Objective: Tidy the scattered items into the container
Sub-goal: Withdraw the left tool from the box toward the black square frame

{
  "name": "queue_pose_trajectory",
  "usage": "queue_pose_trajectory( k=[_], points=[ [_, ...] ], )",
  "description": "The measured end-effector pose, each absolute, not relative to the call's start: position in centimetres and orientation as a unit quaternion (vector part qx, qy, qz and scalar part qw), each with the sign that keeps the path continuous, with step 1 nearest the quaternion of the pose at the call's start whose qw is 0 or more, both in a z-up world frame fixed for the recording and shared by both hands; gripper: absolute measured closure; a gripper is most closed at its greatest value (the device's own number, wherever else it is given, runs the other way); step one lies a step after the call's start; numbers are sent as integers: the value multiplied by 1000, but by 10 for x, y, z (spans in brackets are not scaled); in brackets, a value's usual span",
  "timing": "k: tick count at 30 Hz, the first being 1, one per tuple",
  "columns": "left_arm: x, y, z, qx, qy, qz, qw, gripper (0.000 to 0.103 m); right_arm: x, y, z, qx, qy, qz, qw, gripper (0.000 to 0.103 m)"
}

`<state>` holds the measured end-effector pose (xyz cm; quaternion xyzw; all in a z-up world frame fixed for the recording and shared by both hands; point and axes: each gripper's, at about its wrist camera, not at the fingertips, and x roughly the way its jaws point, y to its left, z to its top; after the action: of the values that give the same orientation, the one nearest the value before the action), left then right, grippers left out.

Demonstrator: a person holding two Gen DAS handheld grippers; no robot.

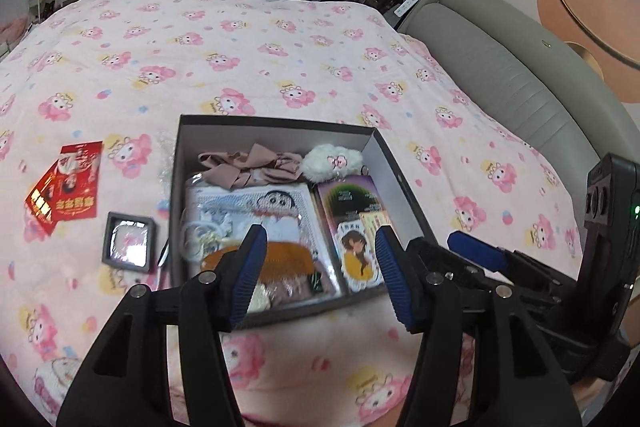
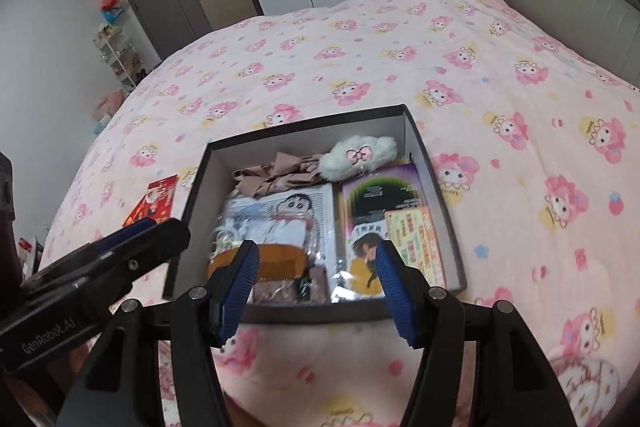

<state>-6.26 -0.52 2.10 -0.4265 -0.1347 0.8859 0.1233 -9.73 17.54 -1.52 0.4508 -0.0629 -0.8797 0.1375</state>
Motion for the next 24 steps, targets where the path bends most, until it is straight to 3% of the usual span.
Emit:
queue_pose_trajectory(
  k=[24],
  points=[
    [-9,-135,3,-439,-178,879,57,45,-65,46,-22,466,-3,-857,219,46]
  ],
)
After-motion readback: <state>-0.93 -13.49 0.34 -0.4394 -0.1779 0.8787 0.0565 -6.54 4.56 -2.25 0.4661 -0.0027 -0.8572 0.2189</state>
